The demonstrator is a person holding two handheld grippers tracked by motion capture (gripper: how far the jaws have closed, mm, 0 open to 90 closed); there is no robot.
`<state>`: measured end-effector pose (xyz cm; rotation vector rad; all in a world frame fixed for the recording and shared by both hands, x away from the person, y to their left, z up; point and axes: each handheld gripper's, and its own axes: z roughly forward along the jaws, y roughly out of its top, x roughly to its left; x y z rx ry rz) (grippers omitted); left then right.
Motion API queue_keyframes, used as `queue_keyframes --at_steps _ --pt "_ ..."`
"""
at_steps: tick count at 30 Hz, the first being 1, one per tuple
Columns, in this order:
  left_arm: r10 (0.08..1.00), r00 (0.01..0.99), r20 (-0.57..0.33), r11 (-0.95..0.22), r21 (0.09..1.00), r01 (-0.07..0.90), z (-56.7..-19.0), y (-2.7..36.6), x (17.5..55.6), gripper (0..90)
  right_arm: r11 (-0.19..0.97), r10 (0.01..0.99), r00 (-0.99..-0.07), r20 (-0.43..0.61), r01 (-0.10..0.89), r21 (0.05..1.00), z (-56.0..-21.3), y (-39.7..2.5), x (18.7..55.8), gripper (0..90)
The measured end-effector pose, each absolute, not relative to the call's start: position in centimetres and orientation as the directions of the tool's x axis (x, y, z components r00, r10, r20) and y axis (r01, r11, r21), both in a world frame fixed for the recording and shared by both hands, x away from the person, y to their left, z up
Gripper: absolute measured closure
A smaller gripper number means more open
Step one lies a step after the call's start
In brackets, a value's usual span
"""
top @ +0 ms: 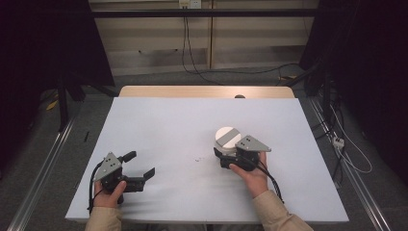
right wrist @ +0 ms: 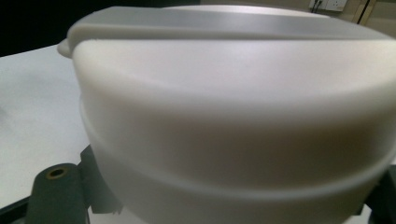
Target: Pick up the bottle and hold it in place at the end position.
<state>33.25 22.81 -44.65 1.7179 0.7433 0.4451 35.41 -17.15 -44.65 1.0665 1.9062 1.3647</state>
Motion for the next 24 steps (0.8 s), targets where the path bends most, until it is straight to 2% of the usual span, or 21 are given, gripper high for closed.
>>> queue_keyframes --at_steps 24 --pt "0.677 0.731 -0.087 -0.146 0.957 0.249 -44.7 22.7 33.3 2.9 0.174 0.831 -0.557 0.013 0.282 0.944 -44.4 -16.1 37.5 18.4"
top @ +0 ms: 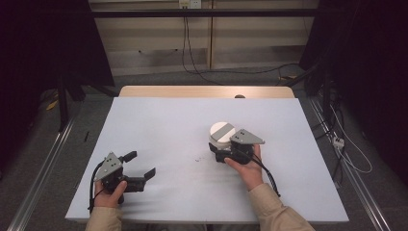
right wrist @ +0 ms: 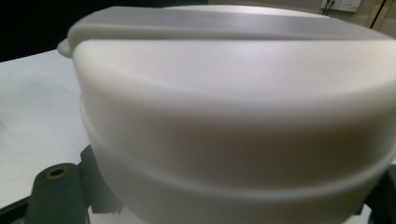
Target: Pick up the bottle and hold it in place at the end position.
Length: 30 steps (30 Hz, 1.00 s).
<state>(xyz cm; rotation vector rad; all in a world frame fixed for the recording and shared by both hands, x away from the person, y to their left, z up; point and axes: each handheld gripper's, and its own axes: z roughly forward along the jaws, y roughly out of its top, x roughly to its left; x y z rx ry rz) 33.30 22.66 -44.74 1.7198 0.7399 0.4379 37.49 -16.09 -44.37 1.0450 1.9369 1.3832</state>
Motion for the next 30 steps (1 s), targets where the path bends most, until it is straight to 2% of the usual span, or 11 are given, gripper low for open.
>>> queue_keyframes --at_steps 30 --pt "0.673 0.735 -0.083 -0.154 0.956 0.249 -44.8 22.7 33.4 3.2 0.172 0.814 -0.581 0.023 0.279 0.945 -44.1 -14.8 39.5 18.4"
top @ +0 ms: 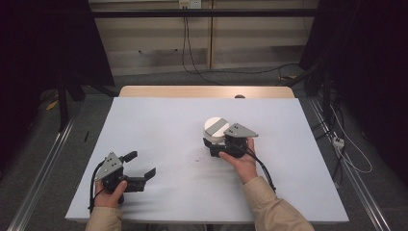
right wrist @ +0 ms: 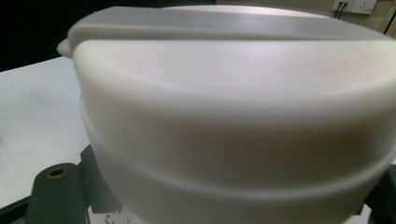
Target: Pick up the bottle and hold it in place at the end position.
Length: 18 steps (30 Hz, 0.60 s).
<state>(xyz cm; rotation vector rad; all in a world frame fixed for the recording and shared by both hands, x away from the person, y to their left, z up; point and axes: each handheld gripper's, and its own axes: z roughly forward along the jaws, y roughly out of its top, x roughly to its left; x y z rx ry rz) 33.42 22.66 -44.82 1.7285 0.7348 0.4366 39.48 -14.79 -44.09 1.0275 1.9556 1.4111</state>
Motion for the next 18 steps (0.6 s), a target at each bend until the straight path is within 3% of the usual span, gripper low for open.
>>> queue_keyframes --at_steps 18 --pt "0.675 0.733 -0.087 -0.152 0.955 0.253 -44.88 22.7 33.5 3.2 0.175 0.808 -0.589 0.026 0.281 0.944 -44.33 -14.0 40.55 18.4"
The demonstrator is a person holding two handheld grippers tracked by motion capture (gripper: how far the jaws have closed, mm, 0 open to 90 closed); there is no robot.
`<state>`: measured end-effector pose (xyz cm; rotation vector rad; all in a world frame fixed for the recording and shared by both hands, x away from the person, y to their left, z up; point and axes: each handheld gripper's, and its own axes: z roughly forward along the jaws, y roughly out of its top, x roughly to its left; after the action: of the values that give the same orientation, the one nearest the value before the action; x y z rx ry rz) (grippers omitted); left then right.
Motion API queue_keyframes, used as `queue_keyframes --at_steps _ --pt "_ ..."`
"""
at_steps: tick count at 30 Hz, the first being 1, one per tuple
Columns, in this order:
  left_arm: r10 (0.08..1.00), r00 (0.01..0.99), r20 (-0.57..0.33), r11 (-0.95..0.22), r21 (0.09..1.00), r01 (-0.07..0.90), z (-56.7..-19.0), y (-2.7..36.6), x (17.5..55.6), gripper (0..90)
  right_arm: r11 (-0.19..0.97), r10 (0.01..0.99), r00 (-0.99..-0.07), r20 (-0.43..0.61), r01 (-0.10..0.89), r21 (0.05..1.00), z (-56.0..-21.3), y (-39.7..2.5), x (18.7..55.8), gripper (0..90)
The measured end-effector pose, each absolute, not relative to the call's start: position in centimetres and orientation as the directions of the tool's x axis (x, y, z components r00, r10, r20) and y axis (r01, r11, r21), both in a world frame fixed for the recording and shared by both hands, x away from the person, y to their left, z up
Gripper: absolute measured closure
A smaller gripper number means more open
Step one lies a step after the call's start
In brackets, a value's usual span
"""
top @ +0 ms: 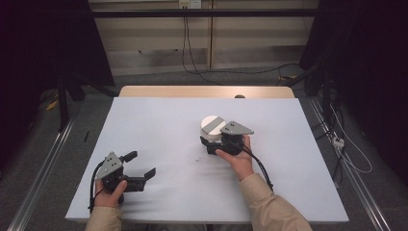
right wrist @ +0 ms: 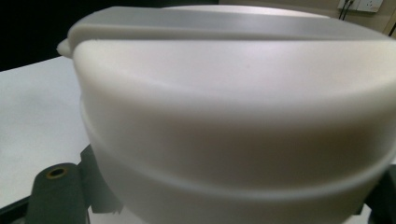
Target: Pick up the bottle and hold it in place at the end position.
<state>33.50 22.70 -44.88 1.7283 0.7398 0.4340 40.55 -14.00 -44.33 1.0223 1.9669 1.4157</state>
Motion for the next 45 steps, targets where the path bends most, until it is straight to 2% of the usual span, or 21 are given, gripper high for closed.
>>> queue_keyframes --at_steps 45 --pt "0.672 0.735 -0.091 -0.152 0.954 0.257 -45.0 22.6 33.6 3.2 0.165 0.808 -0.588 0.043 0.295 0.941 -45.2 -12.8 43.6 18.4"
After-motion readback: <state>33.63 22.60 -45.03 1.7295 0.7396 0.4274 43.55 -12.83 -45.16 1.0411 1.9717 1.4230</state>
